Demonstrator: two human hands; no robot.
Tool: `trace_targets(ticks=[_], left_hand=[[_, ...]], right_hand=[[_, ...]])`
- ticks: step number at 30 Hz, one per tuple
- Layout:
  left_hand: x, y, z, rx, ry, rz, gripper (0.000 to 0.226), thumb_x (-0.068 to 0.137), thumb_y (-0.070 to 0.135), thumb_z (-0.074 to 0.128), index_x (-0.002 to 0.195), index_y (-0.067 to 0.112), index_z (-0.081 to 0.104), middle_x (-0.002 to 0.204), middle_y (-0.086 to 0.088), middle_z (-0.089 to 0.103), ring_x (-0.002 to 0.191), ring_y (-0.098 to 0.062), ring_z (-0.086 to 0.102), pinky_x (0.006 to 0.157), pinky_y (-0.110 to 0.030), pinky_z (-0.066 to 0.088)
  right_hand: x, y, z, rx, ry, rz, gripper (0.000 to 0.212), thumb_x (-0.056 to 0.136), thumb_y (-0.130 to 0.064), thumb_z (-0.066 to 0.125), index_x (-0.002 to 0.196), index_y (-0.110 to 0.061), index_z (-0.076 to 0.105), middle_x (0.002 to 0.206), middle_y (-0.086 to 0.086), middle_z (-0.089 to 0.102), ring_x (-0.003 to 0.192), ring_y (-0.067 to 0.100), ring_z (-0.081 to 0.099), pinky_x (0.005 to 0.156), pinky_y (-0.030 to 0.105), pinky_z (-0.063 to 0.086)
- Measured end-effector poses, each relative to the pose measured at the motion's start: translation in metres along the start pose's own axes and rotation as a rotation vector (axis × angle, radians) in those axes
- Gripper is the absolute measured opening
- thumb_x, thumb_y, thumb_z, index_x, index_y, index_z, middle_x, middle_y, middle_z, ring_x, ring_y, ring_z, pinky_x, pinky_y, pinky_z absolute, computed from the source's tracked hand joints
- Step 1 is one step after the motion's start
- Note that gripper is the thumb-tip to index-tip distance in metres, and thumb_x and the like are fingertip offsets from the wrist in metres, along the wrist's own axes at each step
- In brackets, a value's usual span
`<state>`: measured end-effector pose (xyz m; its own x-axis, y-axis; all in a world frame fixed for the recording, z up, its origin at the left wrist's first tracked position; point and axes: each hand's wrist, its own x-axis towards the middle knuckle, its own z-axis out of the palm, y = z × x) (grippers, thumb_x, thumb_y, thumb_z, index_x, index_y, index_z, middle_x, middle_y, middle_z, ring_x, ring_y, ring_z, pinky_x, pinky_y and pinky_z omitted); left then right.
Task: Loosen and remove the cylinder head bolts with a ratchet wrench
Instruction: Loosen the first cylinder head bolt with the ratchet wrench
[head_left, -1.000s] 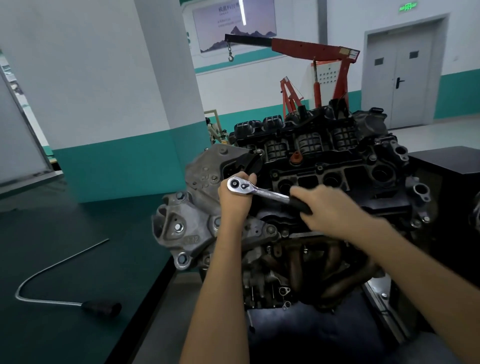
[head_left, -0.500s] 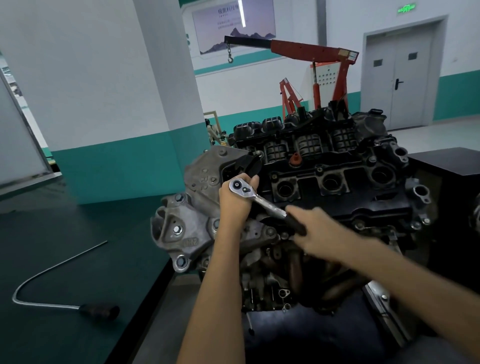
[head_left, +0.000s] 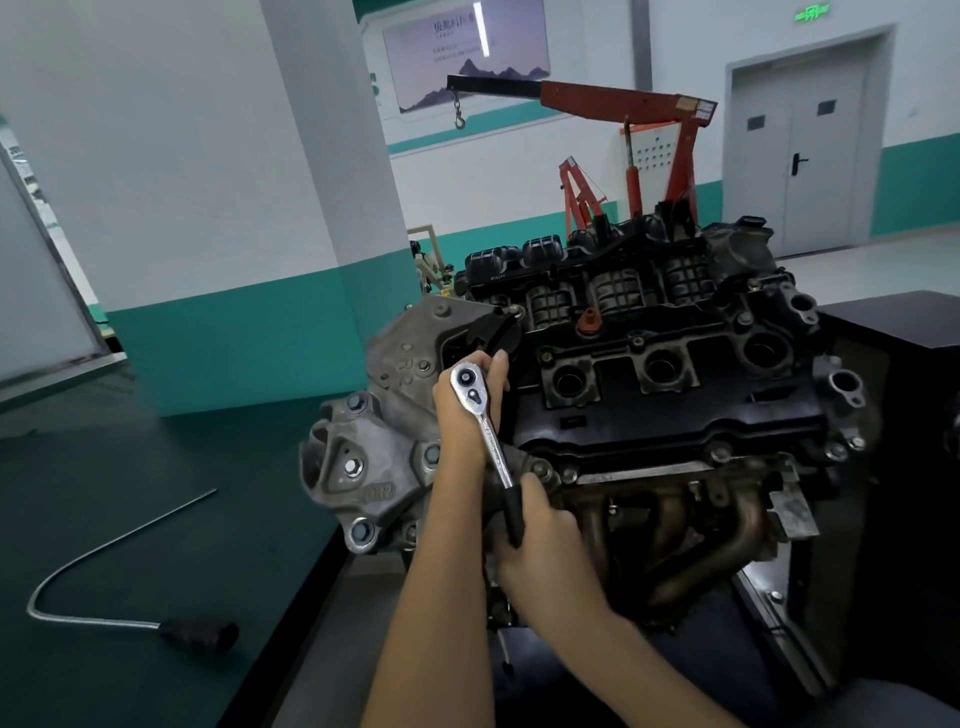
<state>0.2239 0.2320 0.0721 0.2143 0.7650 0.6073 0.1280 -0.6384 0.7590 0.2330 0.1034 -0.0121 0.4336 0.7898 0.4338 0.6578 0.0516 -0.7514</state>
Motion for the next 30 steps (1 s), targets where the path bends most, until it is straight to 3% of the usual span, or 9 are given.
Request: trace_targets(ticks=[4,8,11,14,18,22,25,27,30], left_hand=[[-0.001,0.002,-0.001,-0.024,-0.028,-0.01,0.043,0.093,0.026,0.062,0.068,-0.008,0.053,0.056,-0.007,0.045,0.054,-0.014,0.037,0.054,-0.027,0.031],[0.001,0.002,-0.003,-0.026,-0.1,-0.04,0.042,0.092,0.024,0.063,0.063,-0.002,0.047,0.053,-0.002,0.039,0.053,-0.013,0.034,0.054,-0.027,0.03],[0.003,0.003,-0.002,-0.017,-0.092,-0.092,0.041,0.092,0.025,0.062,0.057,0.012,0.046,0.047,0.009,0.039,0.051,-0.009,0.036,0.056,-0.028,0.032],[0.0,0.004,-0.003,-0.041,-0.026,-0.104,0.038,0.094,0.026,0.06,0.063,0.007,0.05,0.052,0.005,0.041,0.055,-0.013,0.038,0.06,-0.03,0.034],[0.0,0.004,0.0,-0.011,0.011,-0.1,0.043,0.095,0.028,0.059,0.063,0.001,0.051,0.054,-0.003,0.043,0.056,-0.015,0.038,0.06,-0.031,0.033],[0.002,0.004,0.004,0.055,0.02,-0.05,0.043,0.096,0.029,0.058,0.074,-0.009,0.057,0.066,-0.024,0.057,0.062,-0.023,0.047,0.066,-0.037,0.043],[0.001,0.004,0.001,0.064,0.037,-0.03,0.044,0.095,0.03,0.059,0.073,-0.008,0.058,0.066,-0.021,0.06,0.06,-0.018,0.048,0.059,-0.025,0.04],[0.0,0.003,0.0,0.05,0.027,-0.031,0.043,0.095,0.029,0.06,0.073,-0.008,0.058,0.065,-0.021,0.057,0.059,-0.017,0.046,0.056,-0.023,0.036],[0.0,0.001,0.0,-0.018,-0.014,-0.044,0.042,0.093,0.026,0.062,0.072,-0.009,0.055,0.064,-0.025,0.052,0.059,-0.017,0.041,0.059,-0.029,0.035]], right_hand=[[0.009,0.008,-0.021,-0.008,-0.079,-0.018,0.029,0.081,-0.013,0.054,0.107,-0.021,0.045,0.077,0.006,0.061,0.069,0.027,0.061,0.063,0.036,0.053],[0.053,0.023,-0.101,-0.373,-0.205,-0.217,0.028,0.078,-0.008,0.06,0.104,-0.016,0.052,0.062,-0.009,0.042,0.048,0.003,0.045,0.049,0.018,0.034],[0.099,0.01,-0.149,-0.831,-0.182,-0.402,0.03,0.083,-0.019,0.058,0.11,-0.027,0.048,0.065,-0.011,0.041,0.064,0.02,0.057,0.057,0.025,0.033],[0.119,-0.006,-0.156,-0.985,-0.134,-0.496,0.03,0.086,-0.021,0.054,0.113,-0.03,0.045,0.075,-0.003,0.052,0.073,0.027,0.059,0.057,0.029,0.032],[0.074,0.008,-0.122,-0.798,-0.085,-0.294,0.026,0.082,-0.022,0.056,0.104,-0.028,0.044,0.075,-0.003,0.047,0.08,0.031,0.061,0.062,0.029,0.034],[0.014,0.013,-0.052,-0.198,-0.117,-0.086,0.026,0.08,-0.016,0.055,0.099,-0.023,0.04,0.069,0.0,0.052,0.065,0.027,0.059,0.053,0.032,0.045],[0.003,0.002,-0.013,0.046,-0.075,-0.017,0.023,0.081,-0.014,0.053,0.096,-0.025,0.04,0.071,0.002,0.06,0.064,0.024,0.062,0.06,0.041,0.054],[0.005,0.003,-0.014,0.064,-0.087,-0.01,0.024,0.081,-0.014,0.054,0.101,-0.023,0.043,0.074,0.003,0.062,0.066,0.024,0.063,0.063,0.043,0.055],[0.023,0.015,-0.055,-0.146,-0.175,-0.086,0.029,0.079,-0.011,0.057,0.104,-0.02,0.046,0.069,0.0,0.052,0.059,0.02,0.055,0.059,0.037,0.052]])
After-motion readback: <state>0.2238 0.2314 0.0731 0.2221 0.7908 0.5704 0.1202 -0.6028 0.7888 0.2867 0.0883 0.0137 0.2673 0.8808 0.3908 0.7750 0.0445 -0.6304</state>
